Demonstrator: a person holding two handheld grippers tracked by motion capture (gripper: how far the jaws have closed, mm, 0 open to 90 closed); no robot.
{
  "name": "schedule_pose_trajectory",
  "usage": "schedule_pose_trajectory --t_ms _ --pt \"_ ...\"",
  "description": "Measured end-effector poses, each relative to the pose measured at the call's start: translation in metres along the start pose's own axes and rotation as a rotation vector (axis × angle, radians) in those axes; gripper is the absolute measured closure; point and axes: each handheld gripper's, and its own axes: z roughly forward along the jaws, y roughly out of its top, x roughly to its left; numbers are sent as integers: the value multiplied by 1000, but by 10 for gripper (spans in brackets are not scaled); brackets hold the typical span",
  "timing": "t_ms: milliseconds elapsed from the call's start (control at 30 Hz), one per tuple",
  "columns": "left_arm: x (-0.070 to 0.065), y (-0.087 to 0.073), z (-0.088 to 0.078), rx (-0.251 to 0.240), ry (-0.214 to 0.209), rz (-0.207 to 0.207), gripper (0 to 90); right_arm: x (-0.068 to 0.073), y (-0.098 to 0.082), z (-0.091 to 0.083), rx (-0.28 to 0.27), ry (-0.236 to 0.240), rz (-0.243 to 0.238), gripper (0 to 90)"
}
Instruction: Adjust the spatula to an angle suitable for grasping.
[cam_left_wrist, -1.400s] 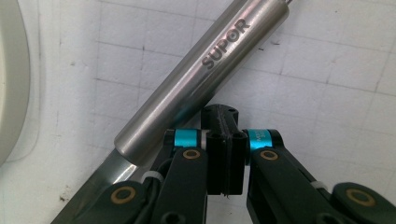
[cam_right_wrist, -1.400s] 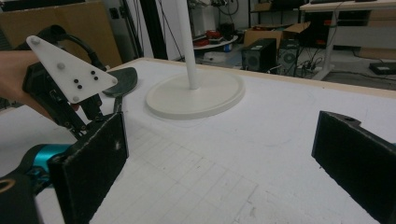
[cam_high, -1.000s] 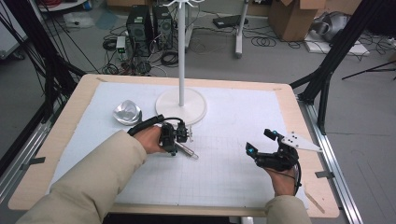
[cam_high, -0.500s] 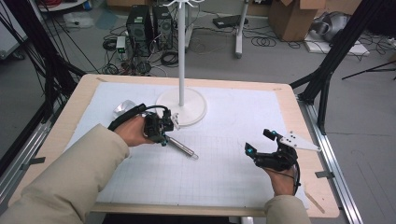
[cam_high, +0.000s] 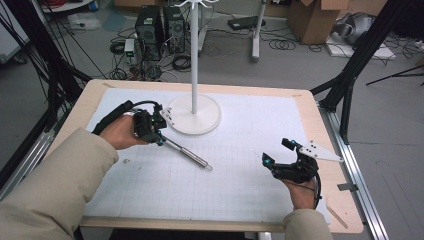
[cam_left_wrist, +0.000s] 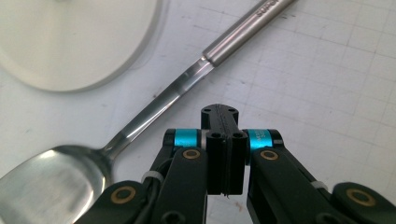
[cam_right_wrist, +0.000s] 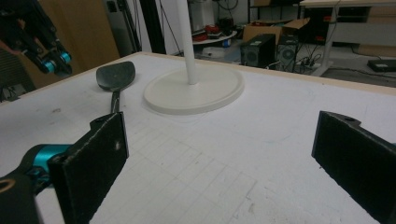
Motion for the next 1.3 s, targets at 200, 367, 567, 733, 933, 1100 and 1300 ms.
schedule_pose_trajectory --t_ms 200,367,567,733,933,1100,1300 --pt "10 -9 -12 -17 20 -50 895 -1 0 2 4 -2 -3 28" --pt "18 -14 -18 -35 40 -80 895 -1 0 2 6 -2 0 28" --pt "33 -23 -25 -95 73 -162 895 -1 0 3 12 -1 -5 28" --pt "46 -29 -29 -119 109 -228 895 -3 0 2 2 -7 -1 28" --pt "59 -36 -31 -156 177 -297 895 -3 0 6 12 -3 -10 28" --pt "67 -38 -29 -177 198 -332 895 -2 0 8 23 -3 -22 28" --pt "74 -36 -22 -178 217 -362 895 -2 0 6 25 -11 -24 28"
